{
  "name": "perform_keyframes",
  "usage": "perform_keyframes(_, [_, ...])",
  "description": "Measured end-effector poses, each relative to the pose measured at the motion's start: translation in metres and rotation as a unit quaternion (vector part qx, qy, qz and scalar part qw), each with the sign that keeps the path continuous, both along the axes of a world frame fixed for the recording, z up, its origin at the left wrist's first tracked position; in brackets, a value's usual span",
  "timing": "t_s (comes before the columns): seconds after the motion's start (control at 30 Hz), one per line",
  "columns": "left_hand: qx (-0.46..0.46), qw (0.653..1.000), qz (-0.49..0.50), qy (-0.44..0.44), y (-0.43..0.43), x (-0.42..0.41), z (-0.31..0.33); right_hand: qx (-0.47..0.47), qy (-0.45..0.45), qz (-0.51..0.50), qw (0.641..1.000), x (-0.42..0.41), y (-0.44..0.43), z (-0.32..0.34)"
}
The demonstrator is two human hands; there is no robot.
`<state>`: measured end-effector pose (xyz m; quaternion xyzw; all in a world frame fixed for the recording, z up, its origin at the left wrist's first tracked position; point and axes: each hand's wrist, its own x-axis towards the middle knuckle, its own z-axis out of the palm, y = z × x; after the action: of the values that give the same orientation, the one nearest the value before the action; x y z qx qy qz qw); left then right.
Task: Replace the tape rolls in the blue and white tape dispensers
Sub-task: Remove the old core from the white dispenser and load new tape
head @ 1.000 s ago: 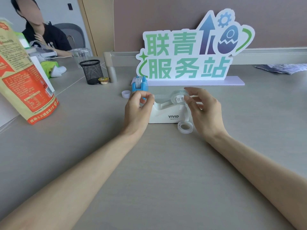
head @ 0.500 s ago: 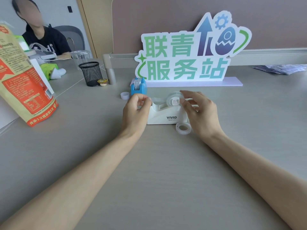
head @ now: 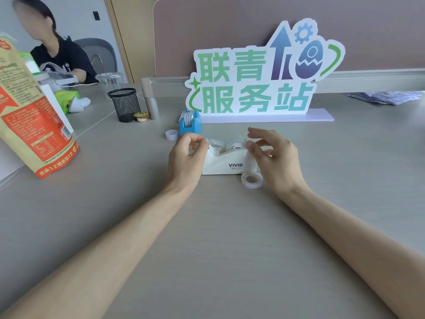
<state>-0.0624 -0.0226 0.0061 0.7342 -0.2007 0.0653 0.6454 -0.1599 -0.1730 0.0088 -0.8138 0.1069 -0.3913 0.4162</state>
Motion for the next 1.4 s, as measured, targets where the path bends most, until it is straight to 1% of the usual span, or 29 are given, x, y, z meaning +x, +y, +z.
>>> perform_keyframes(0.23, [0.004, 1.0, 0.004, 0.005, 0.001, -0.001, 0.001, -0.018, 0.004, -0.009, 1.0, -0.004, 0.006, 0.0])
perform_keyframes(0.47, [0.044, 0.999, 0.003, -0.023, 0.001, -0.005, 0.002, -0.04, 0.02, -0.009, 0.999, -0.008, 0.011, 0.002])
perform_keyframes(0.6, [0.04, 0.999, 0.006, -0.014, 0.001, -0.005, 0.003, -0.046, 0.019, -0.003, 0.999, -0.007, 0.011, 0.002])
perform_keyframes(0.73, [-0.008, 1.0, -0.004, 0.021, 0.003, -0.003, 0.002, -0.058, 0.02, -0.005, 0.998, -0.006, 0.011, 0.0])
perform_keyframes(0.87, [-0.028, 0.998, -0.008, 0.05, 0.005, -0.001, 0.003, -0.077, 0.004, -0.011, 0.997, -0.006, 0.011, 0.0])
perform_keyframes(1.03, [-0.056, 0.99, -0.019, 0.126, 0.006, 0.009, 0.002, -0.083, 0.006, -0.011, 0.997, -0.006, 0.011, -0.002])
perform_keyframes(1.4, [-0.075, 0.976, -0.033, 0.201, 0.013, 0.02, 0.011, -0.091, 0.01, -0.012, 0.996, -0.006, 0.01, -0.002])
